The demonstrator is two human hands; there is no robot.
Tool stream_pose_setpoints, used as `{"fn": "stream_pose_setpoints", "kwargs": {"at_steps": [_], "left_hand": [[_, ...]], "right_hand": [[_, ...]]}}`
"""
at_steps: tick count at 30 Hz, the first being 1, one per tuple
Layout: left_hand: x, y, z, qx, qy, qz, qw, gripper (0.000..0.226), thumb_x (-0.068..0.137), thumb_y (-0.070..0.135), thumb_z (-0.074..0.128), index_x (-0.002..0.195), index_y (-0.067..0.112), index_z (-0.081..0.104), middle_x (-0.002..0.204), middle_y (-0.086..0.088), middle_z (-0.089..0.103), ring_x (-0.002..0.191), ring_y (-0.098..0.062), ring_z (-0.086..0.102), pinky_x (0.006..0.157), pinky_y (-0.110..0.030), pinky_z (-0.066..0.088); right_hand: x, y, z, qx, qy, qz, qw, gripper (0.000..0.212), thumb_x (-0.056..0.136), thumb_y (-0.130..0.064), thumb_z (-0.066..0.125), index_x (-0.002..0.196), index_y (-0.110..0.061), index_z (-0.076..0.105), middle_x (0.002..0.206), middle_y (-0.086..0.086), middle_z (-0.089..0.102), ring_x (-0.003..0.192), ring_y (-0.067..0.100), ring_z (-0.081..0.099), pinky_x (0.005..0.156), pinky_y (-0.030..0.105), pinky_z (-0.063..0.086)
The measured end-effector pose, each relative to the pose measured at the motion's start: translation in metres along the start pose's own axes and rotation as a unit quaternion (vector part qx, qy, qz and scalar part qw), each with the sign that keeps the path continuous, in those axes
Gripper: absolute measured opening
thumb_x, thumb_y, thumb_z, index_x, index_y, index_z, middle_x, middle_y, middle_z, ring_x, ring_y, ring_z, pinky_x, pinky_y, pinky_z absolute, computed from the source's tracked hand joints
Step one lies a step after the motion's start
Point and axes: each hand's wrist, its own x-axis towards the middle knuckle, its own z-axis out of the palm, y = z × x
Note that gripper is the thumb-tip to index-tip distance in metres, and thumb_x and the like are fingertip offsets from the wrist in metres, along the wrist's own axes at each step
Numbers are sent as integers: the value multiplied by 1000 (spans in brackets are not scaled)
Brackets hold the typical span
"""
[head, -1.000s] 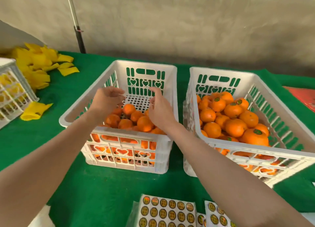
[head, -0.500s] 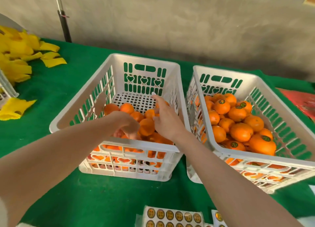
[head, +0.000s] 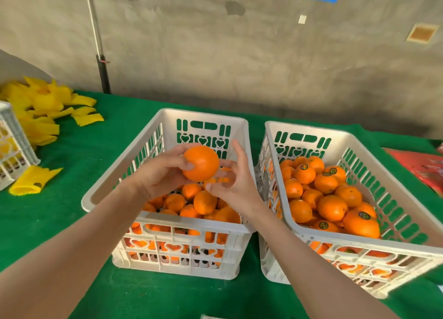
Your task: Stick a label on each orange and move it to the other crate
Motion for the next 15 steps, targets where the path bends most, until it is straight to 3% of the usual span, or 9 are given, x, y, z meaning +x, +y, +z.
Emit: {"fn": "stream_pose_setpoints", "kwargs": {"at_steps": [2,5,7,9,12,15], "left_hand": [[-6,-3,12,-33,3,20,999,113,42,27,91,140,9,40,134,-22,51,117,-37,56,89,-46,54],[-12,-8,38,-89,-15,50,995,103,48,10,84,141,7,38,132,-26,49,115,-40,54,95,-50,47],[-15,-12,55,-116,-32,57,991,92,57,0,71,141,8,36,133,-29,46,112,-41,54,94,-49,48],[-18,-17,68,-115,-57,51,990,94,58,1,74,143,10,35,138,-32,42,115,-44,51,96,-50,46],[-25,-18,83,-72,-71,4,995,102,56,30,89,143,19,38,141,-24,44,123,-44,48,102,-55,40],[-28,-17,108,13,-25,-30,999,97,54,55,84,138,26,44,135,-14,53,117,-35,57,94,-51,50]], "right_hand": [[-7,-6,2,10,-5,-21,1000,110,70,-22,81,142,-52,4,138,0,39,120,17,51,95,43,50],[-16,-16,-1,14,24,-55,998,113,67,-30,85,140,-56,2,135,-5,39,120,12,49,97,43,48],[-24,-19,-6,6,50,-68,996,114,65,-34,85,138,-59,0,132,-14,39,118,-2,46,96,31,47],[-33,-22,-16,-20,77,-85,993,116,64,-33,86,138,-59,0,127,-26,38,115,-11,43,90,16,44],[-52,-21,-35,-85,79,-135,984,117,65,-21,83,137,-61,-1,130,-29,35,121,-12,37,91,3,36],[-73,-21,-52,-136,54,-167,975,110,71,-20,78,137,-60,0,137,-23,33,129,-5,33,100,10,35]]}}
